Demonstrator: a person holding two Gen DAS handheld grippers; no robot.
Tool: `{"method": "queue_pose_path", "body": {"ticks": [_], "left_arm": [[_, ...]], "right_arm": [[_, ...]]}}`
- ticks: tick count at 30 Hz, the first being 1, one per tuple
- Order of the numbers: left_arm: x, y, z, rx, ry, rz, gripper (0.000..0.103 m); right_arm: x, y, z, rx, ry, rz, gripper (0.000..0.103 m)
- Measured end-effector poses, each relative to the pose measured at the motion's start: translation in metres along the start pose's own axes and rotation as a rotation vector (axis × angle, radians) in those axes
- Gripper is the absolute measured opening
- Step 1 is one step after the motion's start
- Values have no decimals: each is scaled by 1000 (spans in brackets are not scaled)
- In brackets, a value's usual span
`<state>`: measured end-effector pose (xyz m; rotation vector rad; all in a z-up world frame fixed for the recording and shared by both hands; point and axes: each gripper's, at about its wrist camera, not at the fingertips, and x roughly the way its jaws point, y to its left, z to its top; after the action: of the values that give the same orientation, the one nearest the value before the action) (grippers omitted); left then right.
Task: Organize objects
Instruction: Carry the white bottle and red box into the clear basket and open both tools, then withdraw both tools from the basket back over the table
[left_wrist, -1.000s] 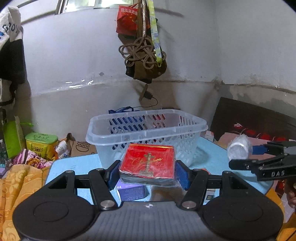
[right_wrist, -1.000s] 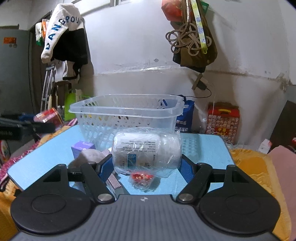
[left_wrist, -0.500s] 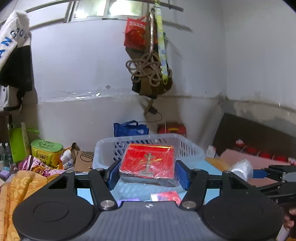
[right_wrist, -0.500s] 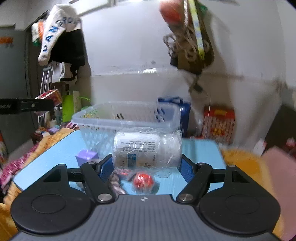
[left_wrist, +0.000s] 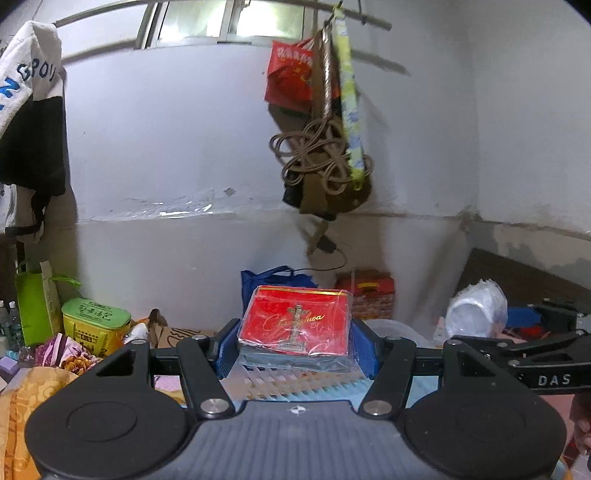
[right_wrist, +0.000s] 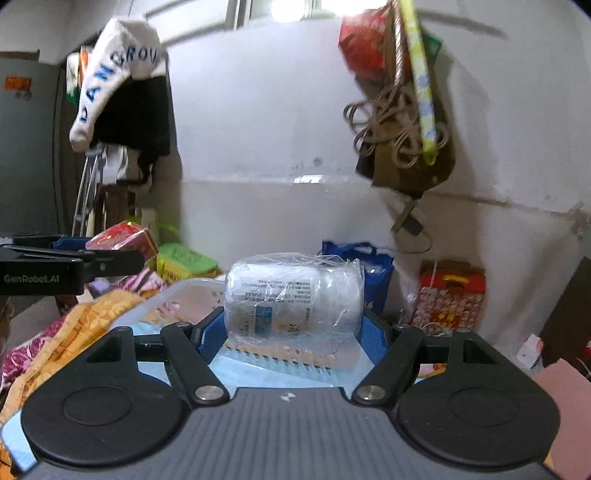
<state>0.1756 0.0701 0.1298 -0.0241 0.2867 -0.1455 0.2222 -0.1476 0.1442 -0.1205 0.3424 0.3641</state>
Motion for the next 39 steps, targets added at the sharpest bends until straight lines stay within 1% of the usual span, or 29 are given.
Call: {"method": "queue_pose_path", "body": {"ticks": [5, 7, 9, 12, 13, 14, 17, 19, 22, 23, 26, 27, 28, 29, 30, 31, 32, 34, 36, 38, 39], "left_arm": [[52, 3, 8, -11, 59, 36, 66], [69, 4, 6, -26, 82, 39, 66], [84, 4, 2, -35, 107, 38, 66], [103, 1, -3, -4, 150, 60, 66], [109, 2, -4, -8, 163, 66, 66], [113, 5, -6, -15, 178, 64, 66], [123, 10, -10, -3, 263, 76, 66], [125, 17, -11, -43, 303, 70, 66], [130, 16, -13, -23, 373, 61, 66], [131, 16, -14, -25, 383, 59, 66], [132, 17, -16, -21, 387, 37, 66], [132, 18, -16, -18, 383, 42, 67], [132, 19, -16, -22, 371, 55, 72], [130, 21, -17, -23, 354, 64, 77], [128, 21, -17, -22, 335, 68, 83], [127, 22, -16, -23, 319, 71, 84], [125, 22, -15, -22, 306, 71, 84], [123, 20, -13, -10, 294, 83, 85], [118, 15, -11, 21, 264, 102, 85], [111, 13, -8, 43, 242, 105, 85], [105, 12, -7, 42, 228, 104, 85]], "right_arm": [[49, -15, 2, 33, 71, 3, 76], [62, -19, 1, 40, 96, 0, 76], [76, -22, -1, 32, 139, 8, 76], [94, -26, -6, 44, 201, 14, 76], [97, -26, -8, 53, 215, 23, 76], [100, -25, -11, 52, 230, 33, 76], [103, -22, -16, 53, 260, 51, 76], [107, -19, -17, 41, 284, 44, 76], [113, -18, -13, 31, 315, 24, 76], [113, -15, -12, 15, 327, 21, 76], [114, -12, -11, -1, 329, 6, 77], [114, -12, -9, -8, 324, 10, 78], [114, -12, -8, -12, 321, 14, 82], [113, -13, -8, -12, 313, 9, 95], [112, -13, -6, -12, 290, -9, 103], [109, -14, -6, -12, 266, -29, 103], [109, -15, -5, -12, 262, -35, 103], [108, -17, -5, -3, 256, -37, 103], [103, -21, -5, 13, 236, -34, 103], [93, -23, -4, 24, 203, -41, 103], [83, -25, -4, 33, 167, -43, 103]]}}
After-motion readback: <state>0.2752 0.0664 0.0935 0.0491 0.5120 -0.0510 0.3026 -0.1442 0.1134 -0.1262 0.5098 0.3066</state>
